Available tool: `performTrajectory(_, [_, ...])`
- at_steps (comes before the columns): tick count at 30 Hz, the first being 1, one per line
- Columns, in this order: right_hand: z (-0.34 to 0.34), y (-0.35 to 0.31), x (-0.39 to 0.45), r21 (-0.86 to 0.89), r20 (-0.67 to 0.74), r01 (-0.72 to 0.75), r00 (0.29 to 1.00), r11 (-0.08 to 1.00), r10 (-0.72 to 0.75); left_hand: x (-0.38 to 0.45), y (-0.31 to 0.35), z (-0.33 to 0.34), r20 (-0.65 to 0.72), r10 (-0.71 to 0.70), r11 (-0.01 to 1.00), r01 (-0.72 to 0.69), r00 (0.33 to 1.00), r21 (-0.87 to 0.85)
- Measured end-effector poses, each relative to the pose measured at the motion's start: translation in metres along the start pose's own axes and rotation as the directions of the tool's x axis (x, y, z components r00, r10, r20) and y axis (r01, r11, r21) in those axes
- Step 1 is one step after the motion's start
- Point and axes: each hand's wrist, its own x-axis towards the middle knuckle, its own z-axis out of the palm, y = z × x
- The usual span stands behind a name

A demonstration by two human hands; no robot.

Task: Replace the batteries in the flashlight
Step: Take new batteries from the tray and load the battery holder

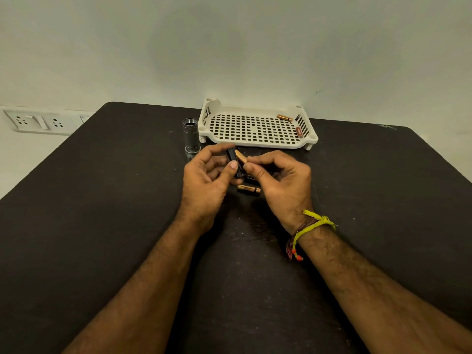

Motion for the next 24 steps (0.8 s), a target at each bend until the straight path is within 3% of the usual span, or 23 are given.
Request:
performTrajectory(3, [-0.0025,0.0002,0.0025,0.126,-0.030,-0.126,0.991,0.984,0.131,-0.0004,-0.0016,0.0004,0.001,-0.006,1.000,0.006,1.000,0.003])
performTrajectory(8, [-0.0026,-0.0020,0.0004,0.078,0.054,-0.114,0.993,0.990,0.110,-0.0005,0.0007,-0.0001,-0.005,-0.017,1.000,0.017,1.000,-0.006])
performTrajectory(15, [-0.0017,0.0012,0.0011,0.136,0.028,-0.192,0.981,0.972,0.190,-0.0053,0.0027,0.0035,0.073,-0.041,0.999,0.041,0.996,0.000])
performTrajectory(24, [0.0012,0.0051,0.0023,-0.055,-0.168,-0.165,0.974,0.985,0.153,-0.0019,0.0023,0.0040,-0.015,-0.045,0.999,0.045,0.999,0.028])
